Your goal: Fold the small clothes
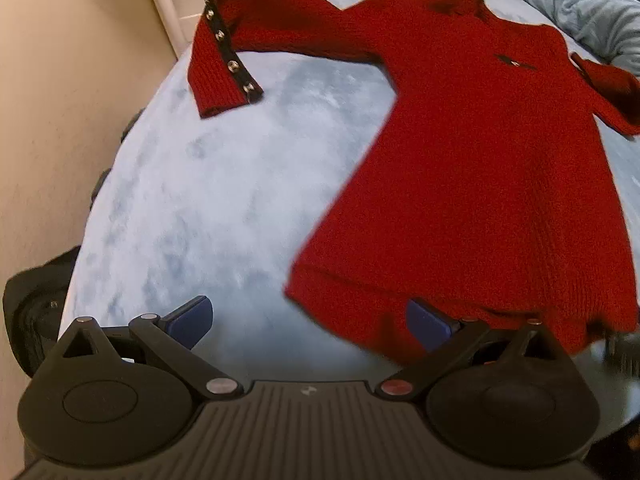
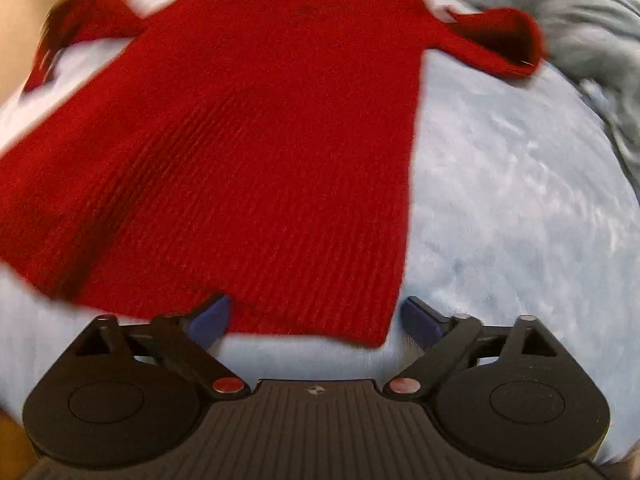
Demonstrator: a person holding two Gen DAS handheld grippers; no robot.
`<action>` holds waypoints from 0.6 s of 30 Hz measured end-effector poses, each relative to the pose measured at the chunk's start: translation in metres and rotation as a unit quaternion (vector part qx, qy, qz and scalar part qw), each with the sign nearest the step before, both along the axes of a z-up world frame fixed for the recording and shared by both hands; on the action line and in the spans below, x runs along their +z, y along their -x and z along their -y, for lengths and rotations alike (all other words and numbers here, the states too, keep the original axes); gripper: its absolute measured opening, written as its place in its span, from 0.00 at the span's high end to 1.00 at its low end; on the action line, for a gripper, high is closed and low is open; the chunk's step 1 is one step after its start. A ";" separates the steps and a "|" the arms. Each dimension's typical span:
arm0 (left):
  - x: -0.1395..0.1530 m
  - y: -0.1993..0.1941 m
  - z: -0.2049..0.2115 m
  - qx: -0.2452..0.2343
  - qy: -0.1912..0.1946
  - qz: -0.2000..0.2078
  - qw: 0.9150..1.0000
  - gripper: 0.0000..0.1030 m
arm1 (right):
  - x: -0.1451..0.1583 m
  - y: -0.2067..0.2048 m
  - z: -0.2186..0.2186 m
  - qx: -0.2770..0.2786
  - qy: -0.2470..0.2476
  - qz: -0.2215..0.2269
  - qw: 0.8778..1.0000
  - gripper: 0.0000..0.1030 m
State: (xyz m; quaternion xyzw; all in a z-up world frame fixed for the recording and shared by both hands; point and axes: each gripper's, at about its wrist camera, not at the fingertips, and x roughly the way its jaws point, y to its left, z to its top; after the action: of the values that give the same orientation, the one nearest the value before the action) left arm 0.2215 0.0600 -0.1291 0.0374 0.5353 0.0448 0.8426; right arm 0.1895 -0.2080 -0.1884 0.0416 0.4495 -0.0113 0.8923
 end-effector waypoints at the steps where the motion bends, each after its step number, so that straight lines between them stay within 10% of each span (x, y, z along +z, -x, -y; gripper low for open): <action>1: 0.003 0.003 0.002 0.000 -0.001 0.001 1.000 0.00 | 0.006 -0.003 0.006 -0.015 -0.006 0.011 1.000 0.77; 7: 0.014 0.004 0.022 -0.012 -0.015 0.032 0.999 0.00 | 0.062 -0.005 0.096 -0.121 -0.111 0.086 0.983 0.89; 18: -0.013 0.012 0.058 -0.052 -0.009 0.011 0.999 0.00 | 0.061 0.000 0.182 -0.196 -0.076 0.080 0.974 0.98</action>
State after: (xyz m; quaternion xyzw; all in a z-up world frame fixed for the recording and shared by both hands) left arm 0.2100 0.0022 -0.1423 0.0720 0.5232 0.0058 0.8491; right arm 0.1897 -0.3903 -0.1276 0.1976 0.3596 -0.1482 0.8998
